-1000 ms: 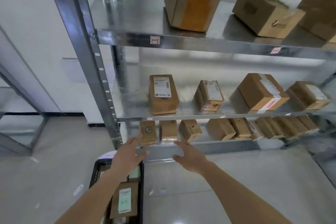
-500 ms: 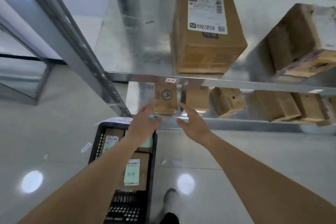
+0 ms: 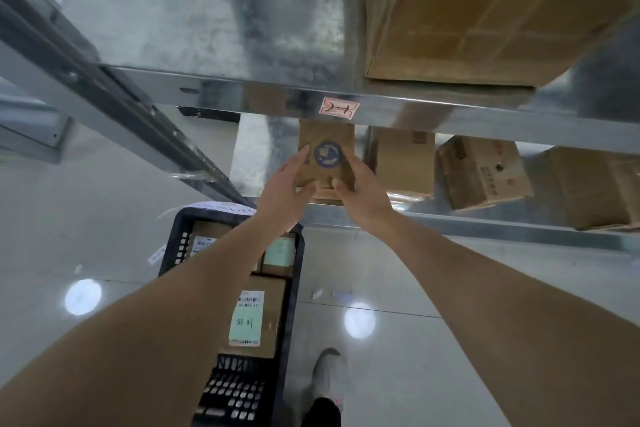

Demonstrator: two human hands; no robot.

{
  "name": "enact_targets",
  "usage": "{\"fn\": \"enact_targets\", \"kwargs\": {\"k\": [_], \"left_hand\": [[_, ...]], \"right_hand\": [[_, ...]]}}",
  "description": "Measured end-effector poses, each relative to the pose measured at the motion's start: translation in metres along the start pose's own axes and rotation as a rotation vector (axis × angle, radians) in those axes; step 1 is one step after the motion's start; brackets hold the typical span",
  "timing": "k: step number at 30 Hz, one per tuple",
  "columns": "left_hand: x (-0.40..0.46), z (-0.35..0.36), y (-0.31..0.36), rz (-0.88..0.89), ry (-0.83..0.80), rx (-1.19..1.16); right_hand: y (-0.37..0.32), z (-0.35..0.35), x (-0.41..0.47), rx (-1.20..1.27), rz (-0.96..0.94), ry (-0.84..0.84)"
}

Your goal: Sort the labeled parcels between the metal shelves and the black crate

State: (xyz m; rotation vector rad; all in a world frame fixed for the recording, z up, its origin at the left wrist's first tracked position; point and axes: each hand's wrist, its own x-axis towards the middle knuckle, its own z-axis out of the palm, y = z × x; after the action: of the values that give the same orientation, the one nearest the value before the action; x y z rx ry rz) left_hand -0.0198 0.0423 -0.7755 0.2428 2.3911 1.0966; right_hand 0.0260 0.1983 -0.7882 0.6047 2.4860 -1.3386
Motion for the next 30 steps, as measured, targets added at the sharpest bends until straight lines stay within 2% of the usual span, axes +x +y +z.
{"fn": "enact_targets", "kwargs": {"k": [9, 17, 21, 25, 27, 30], "left_hand": [[0.014, 0.006, -0.006, -0.061, -0.028, -0.009], [-0.026, 0.000, 0.001, -0.104, 0.001, -0.212], [-0.050, -0.014, 0.020, -0.079, -0.029, -0.309], [-0.092, -0.039, 0.060, -0.070, -0.014, -0.339], [-0.124, -0.055, 0.086, -0.088, -0.005, -0.394], [-0.172, -0.080, 0.114, -0.099, -0.011, -0.526]], "right_hand": [[0.008, 0.000, 0.001, 0.147, 0.077, -0.054], [-0.013, -0.020, -0.047, 0.266, -0.023, -0.034], [-0.039, -0.035, -0.082, 0.344, 0.018, -0.014], [-0.053, -0.041, -0.109, 0.314, 0.025, 0.025], [-0.079, -0.057, -0.139, 0.275, 0.064, 0.019], [-0.118, -0.078, -0.193, 0.357, 0.071, 0.054]]}}
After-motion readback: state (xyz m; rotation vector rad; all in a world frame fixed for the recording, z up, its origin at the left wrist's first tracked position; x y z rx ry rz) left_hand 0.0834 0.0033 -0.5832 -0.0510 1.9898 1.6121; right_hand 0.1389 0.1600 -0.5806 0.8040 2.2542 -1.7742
